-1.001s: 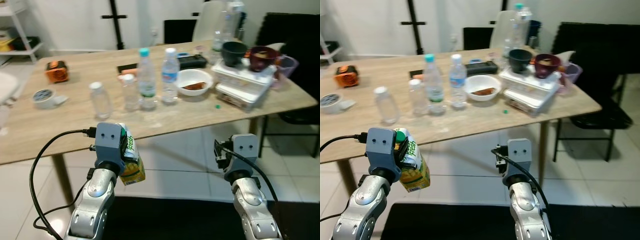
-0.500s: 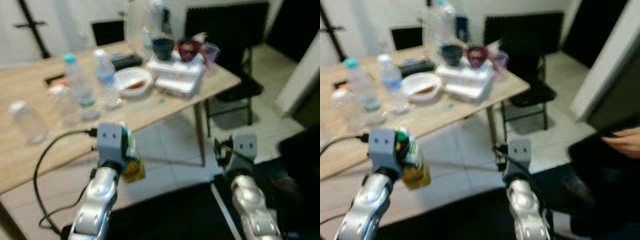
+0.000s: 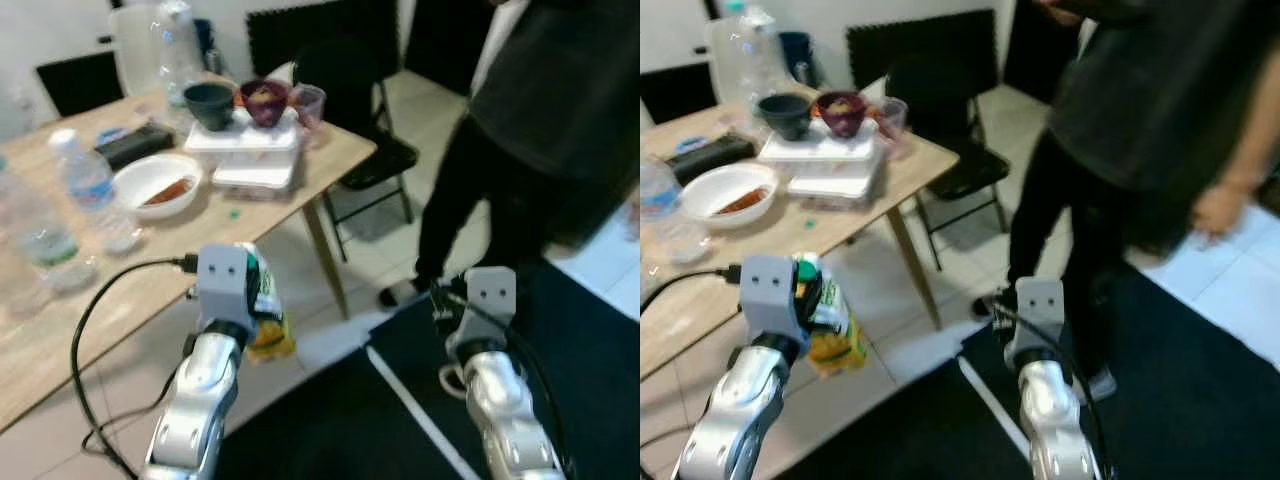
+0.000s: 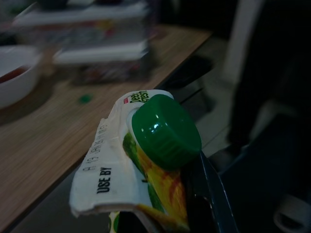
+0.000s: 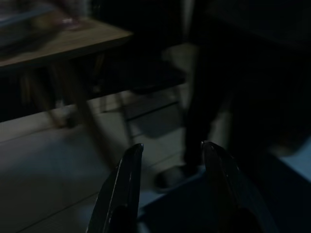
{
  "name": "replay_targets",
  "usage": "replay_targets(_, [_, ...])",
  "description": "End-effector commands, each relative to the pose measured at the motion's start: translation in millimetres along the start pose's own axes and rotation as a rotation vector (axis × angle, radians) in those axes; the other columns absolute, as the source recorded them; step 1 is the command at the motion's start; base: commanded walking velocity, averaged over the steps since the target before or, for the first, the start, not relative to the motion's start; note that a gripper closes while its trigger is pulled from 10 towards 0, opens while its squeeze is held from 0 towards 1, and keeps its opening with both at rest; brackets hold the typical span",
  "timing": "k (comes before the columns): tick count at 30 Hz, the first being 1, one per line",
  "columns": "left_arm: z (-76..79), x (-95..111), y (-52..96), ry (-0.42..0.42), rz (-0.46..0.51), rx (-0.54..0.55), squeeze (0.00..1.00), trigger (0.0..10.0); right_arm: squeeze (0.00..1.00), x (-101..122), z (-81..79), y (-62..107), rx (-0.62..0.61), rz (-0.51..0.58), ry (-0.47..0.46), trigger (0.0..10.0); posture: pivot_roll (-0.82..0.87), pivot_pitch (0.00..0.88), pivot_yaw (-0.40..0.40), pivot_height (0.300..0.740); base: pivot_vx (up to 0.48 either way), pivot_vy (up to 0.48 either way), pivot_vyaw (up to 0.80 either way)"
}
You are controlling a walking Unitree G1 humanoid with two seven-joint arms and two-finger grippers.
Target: Restocking fridge
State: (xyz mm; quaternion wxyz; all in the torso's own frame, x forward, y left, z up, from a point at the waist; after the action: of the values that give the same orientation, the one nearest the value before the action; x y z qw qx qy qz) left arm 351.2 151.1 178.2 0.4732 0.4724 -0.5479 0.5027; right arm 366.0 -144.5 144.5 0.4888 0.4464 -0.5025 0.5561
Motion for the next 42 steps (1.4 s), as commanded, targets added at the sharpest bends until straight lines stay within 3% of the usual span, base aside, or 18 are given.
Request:
replay_targets(1, [-0.9, -0.4, 1.6, -0.006, 0.006, 0.004, 0.00, 10.0, 0.00, -6.5, -0.7, 3.4, -0.003, -0.016, -0.004, 10.0, -0.08, 0.156, -0.006, 0.740, 0.000, 0.000, -0.80])
replay_targets(42, [-1.3, -0.6, 0.5, -0.005, 0.008, 0.004, 0.00, 10.0, 0.00, -5.1, -1.3, 2.2, -0.002, -0.009, -0.004, 10.0, -0.08, 0.150, -0.002, 0.740, 0.000, 0.000, -0.79])
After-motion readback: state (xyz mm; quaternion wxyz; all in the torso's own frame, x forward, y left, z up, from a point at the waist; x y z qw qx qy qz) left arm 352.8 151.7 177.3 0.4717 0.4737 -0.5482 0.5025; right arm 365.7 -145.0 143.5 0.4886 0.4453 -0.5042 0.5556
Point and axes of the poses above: a point about 5 cm out from each wrist's last joint towards the gripper, its own y axis pointing back from the gripper into the wrist, its own x axis along the axis of the wrist's last joint, z = x × y, the point moved 6 cm from there along -y, pointing out of the wrist towards the gripper, and after that the axes turned 2 degrees about y, right-handed, at the moved point
